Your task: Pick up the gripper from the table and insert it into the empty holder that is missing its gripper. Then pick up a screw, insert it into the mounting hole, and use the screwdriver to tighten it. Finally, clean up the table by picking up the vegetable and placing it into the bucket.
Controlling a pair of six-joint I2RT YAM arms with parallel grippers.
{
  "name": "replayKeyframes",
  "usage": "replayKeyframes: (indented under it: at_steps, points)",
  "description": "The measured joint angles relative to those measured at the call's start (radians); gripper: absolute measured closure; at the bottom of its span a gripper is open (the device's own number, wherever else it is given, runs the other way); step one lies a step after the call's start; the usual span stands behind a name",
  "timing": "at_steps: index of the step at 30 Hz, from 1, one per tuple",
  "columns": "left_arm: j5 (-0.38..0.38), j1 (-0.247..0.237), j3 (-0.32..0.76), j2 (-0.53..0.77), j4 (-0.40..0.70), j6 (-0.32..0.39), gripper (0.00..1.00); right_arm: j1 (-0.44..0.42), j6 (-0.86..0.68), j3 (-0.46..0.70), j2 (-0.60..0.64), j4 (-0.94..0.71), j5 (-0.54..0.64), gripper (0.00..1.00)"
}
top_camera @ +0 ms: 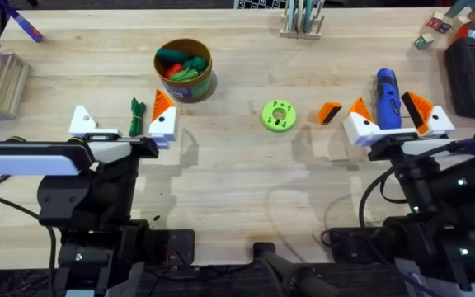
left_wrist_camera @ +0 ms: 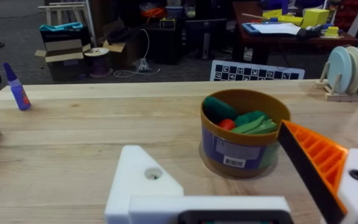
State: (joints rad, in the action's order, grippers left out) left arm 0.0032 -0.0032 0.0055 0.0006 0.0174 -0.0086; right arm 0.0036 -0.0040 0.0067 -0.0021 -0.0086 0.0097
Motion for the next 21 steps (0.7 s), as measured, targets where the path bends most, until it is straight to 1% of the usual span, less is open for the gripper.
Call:
replayKeyframes:
  at_steps: [12,15,16,19,21]
  points:
    - [0.000,0.000,0.000,0.000,-0.001,0.000,0.060,0.000,-0.002,0.000,0.000,-0.001,0.000,0.068]
    - [0.000,0.000,0.000,0.000,-0.030,0.000,0.060,0.000,-0.003,0.000,0.000,0.019,0.000,0.070]
    - [0.000,0.000,0.000,0.000,-0.047,0.000,0.060,0.000,-0.003,0.000,0.002,0.047,0.000,0.070]
    - [0.000,0.000,0.000,0.000,-0.123,0.000,0.060,0.000,-0.004,0.000,0.004,0.222,0.000,0.070]
    - [0.000,0.000,0.004,0.000,-0.143,0.000,0.059,0.000,-0.004,0.002,0.004,0.309,0.000,0.070]
